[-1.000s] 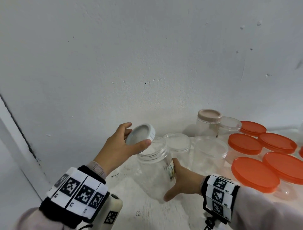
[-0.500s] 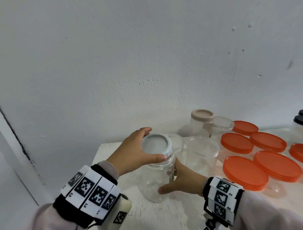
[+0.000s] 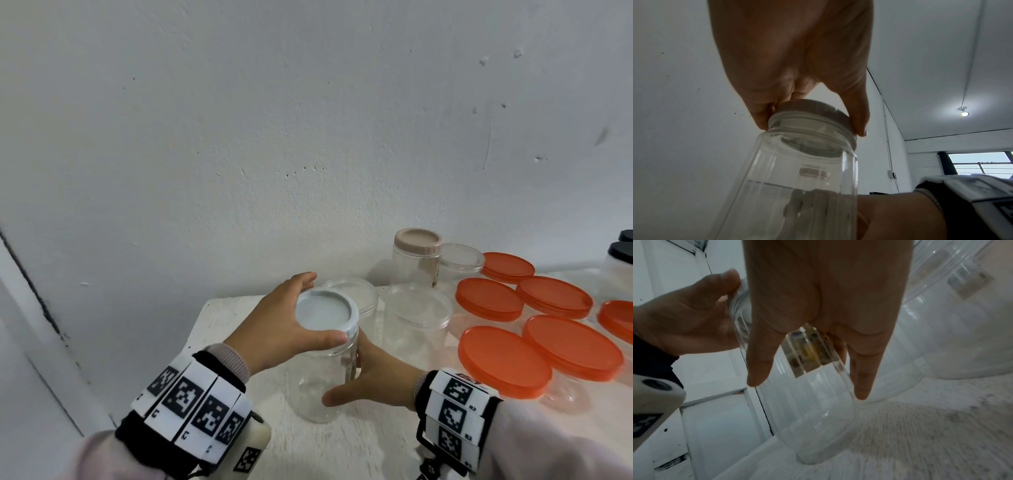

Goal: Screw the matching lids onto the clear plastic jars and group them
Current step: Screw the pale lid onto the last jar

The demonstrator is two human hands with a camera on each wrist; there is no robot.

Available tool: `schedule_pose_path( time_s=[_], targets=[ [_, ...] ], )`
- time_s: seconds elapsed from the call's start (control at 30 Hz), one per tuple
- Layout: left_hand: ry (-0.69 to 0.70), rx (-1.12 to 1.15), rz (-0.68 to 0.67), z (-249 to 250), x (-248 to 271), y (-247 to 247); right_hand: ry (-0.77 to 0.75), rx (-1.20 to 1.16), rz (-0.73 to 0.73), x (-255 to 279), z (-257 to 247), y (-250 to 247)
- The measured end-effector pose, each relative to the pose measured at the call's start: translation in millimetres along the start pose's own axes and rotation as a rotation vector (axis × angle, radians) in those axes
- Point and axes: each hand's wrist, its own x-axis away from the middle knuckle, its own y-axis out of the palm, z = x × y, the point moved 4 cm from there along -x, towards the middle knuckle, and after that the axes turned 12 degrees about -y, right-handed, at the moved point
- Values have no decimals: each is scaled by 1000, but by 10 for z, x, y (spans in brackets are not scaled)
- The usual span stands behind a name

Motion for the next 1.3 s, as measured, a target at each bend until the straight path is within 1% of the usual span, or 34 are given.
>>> schedule_pose_path(
  time_s=[0.2, 0.47, 0.57, 0.67, 0.77, 0.87, 0.97, 1.07, 1.2, 1.3],
  targets=[
    [13, 48, 48, -31, 26, 6, -9, 14, -7, -8, -18, 4],
    [14, 45, 33, -58, 28, 36, 8, 27, -13, -15, -14, 4],
    [7, 80, -8, -85, 16, 29, 36, 42, -24, 6, -27, -33],
    [-2, 172, -72, -207, 16, 24, 30, 15, 16, 62, -106, -179],
    [-43, 247, -134, -387, 21, 74, -45, 10, 77, 114, -343, -409],
    [-32, 303, -187, -533, 1, 217, -131, 120, 75, 89, -662, -566],
    [-31, 338, -232, -604, -33, 374, -150, 314, -15, -25, -916, -591],
    [-45, 386, -221, -661, -83, 464, -112, 480, -176, -156, -1071, -544],
    [-40, 420, -208, -709, -97, 495, -61, 627, -333, -289, -1180, -440],
    [-34, 435, -210, -712, -81, 500, -35, 723, -396, -354, -1221, -404]
  ],
)
